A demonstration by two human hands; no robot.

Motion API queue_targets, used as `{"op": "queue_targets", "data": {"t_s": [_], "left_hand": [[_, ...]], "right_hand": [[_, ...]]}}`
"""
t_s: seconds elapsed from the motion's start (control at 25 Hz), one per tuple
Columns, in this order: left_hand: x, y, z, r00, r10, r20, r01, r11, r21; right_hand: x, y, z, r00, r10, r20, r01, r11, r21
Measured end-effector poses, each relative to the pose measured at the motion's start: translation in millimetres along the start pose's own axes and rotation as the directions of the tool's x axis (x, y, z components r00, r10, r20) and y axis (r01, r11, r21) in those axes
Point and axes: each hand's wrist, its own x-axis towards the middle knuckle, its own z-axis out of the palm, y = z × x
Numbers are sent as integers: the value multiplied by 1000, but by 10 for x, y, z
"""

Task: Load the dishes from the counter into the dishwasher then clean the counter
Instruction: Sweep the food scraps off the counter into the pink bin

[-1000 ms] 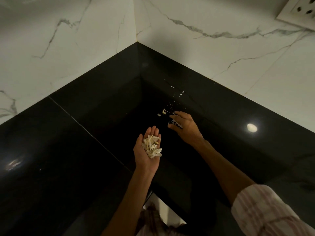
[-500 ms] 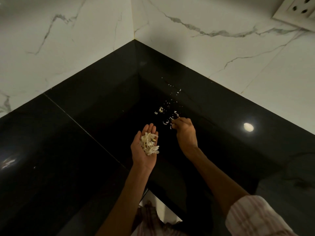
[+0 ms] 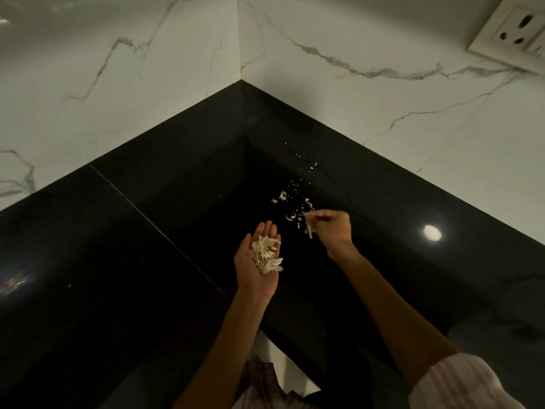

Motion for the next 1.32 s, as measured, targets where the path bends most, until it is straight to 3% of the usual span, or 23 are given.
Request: {"op": "queue_targets", "data": {"t_s": [0.08, 0.16, 0.28, 0.4, 0.6, 0.76, 0.84, 0.92, 1.0, 1.08, 1.32], "left_hand": [[5, -46, 22, 1000, -9, -2, 9, 1000, 19], [15, -98, 35, 1000, -7, -27, 9, 997, 78], [15, -137, 10, 1000, -26, -9, 27, 987, 158], [2, -117, -9, 997, -70, 42, 65, 992, 108], [-15, -134, 28, 997, -68, 35, 63, 991, 120], [-17, -166, 63, 997, -76, 34, 72, 991, 110], [-20, -161, 93, 996, -76, 44, 74, 997, 31], [-17, -158, 129, 994, -90, 56, 93, 995, -45], [-48, -188, 177, 989, -128, 68, 132, 990, -48], [-99, -249, 196, 983, -172, 63, 173, 985, -17], [-232, -278, 253, 990, -140, 23, 137, 985, 100]], "right_hand": [[-271, -83, 69, 994, -41, 97, 28, 991, 132], [-515, -112, 187, 981, -115, 156, 103, 991, 87], [-667, -55, 348, 978, -156, 140, 152, 988, 37], [-734, -14, 401, 970, -209, 121, 216, 975, -50], [-839, -4, 351, 904, -410, 125, 428, 879, -210], [-863, -39, 285, 837, -542, 77, 545, 810, -217], [-846, 7, 222, 857, -514, -44, 502, 851, -155], [-855, 93, 194, 924, -357, -134, 363, 931, 26], [-902, 160, 249, 978, -179, -104, 201, 942, 268], [-931, 173, 341, 993, -89, -76, 113, 898, 426], [-974, 164, 447, 990, -96, -102, 132, 874, 467]]}}
